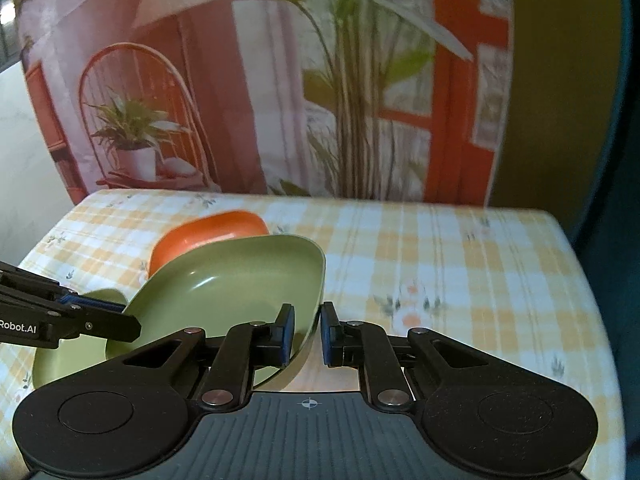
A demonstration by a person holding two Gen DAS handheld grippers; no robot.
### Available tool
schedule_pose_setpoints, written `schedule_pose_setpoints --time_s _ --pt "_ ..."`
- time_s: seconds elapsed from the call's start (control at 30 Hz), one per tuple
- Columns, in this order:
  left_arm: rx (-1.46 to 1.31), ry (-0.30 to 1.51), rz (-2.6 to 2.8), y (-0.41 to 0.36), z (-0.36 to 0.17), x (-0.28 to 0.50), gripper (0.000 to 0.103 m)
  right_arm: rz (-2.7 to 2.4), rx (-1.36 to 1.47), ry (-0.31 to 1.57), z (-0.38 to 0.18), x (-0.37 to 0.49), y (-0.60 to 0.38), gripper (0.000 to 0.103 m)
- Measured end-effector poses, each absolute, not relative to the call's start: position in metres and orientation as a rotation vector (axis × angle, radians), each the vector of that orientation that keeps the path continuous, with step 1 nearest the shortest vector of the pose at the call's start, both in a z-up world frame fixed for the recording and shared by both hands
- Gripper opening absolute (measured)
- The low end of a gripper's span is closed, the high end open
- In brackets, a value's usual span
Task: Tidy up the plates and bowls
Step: 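Grip the rim of a pale green plate with the right tool and lift it, then lower the green plate onto the orange plate and open the right tool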
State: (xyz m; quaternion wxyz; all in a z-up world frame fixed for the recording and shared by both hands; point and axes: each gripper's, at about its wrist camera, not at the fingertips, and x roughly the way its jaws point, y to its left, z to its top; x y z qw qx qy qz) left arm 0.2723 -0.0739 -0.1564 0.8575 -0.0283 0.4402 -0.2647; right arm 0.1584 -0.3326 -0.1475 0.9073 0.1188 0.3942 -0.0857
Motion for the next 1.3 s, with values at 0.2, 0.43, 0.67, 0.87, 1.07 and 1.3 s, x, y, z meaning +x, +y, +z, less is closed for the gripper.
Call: schedule_pose_setpoints --time_s 0.2,0.43,0.67,0.87,1.07,1.3 --pt "-0.094 0.851 -0.479 -0.057 -0.138 0.287 0.018 -0.102 0.184 0.757 -0.137 0.205 -0.332 0.013" --pt "-0.12 0.823 -0.366 -0.042 -0.139 0.306 0.019 -0.006 0.102 0.721 -0.15 0.259 -0.321 0.014" --pt "-0.105 0.866 -0.314 -0.039 -0.159 0.319 0.019 0.041 0.088 0.734 -0.179 0.289 -0.316 0.014" --pt "-0.092 0.897 -0.299 -0.037 -0.17 0.327 0.019 0.044 0.097 0.763 -0.2 0.298 -0.314 0.014" --pt "-0.067 0.915 -0.298 -0.04 -0.177 0.331 0.019 0.034 0.105 0.781 -0.214 0.3 -0.315 0.014" --pt "-0.054 0.937 -0.288 -0.041 -0.181 0.332 0.019 0.027 0.106 0.787 -0.221 0.299 -0.314 0.014"
